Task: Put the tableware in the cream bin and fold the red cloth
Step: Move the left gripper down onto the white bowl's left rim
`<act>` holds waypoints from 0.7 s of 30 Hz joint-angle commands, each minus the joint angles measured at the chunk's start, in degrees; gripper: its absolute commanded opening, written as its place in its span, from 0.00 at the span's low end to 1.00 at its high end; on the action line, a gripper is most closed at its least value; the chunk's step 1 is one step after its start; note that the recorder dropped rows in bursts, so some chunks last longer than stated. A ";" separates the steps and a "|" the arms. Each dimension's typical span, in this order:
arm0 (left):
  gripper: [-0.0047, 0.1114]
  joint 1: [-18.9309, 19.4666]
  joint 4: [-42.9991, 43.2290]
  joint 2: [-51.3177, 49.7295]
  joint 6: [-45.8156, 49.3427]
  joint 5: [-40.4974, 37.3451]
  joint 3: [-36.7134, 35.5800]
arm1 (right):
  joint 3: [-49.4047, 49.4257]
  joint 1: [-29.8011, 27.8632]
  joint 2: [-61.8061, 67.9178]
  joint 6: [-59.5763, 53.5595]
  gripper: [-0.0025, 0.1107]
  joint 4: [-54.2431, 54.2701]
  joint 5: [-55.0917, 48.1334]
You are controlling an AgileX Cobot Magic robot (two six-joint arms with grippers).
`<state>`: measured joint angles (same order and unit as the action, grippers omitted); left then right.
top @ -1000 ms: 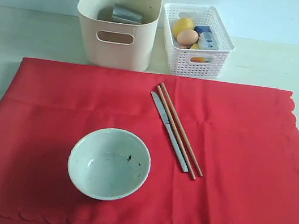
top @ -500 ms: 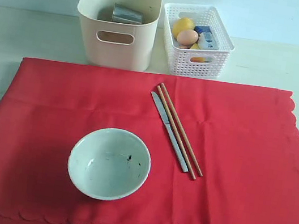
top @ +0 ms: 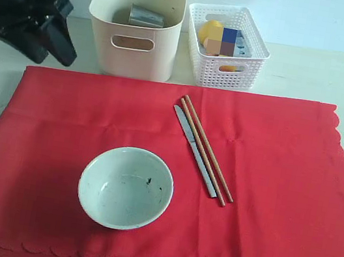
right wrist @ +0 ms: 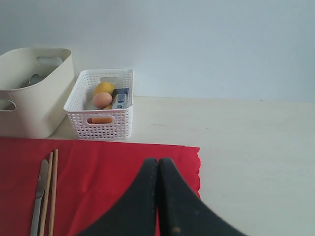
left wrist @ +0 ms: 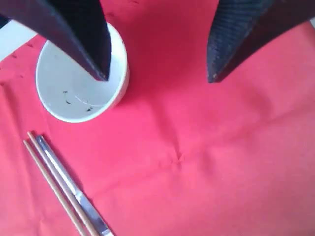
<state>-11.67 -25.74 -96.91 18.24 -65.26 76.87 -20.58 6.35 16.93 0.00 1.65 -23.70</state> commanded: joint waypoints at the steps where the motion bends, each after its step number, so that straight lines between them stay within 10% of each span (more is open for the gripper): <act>1: 0.52 -3.24 -0.54 0.99 1.00 3.44 -5.38 | 0.13 -0.37 -0.20 -0.41 0.02 -0.12 0.61; 21: 0.52 -13.99 -1.84 -1.26 4.19 18.29 -19.49 | 0.13 -0.37 -0.18 -0.41 0.02 -0.12 0.51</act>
<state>-24.08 -27.24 -97.52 21.56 -48.84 59.09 -20.58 6.35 16.93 0.00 1.65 -23.70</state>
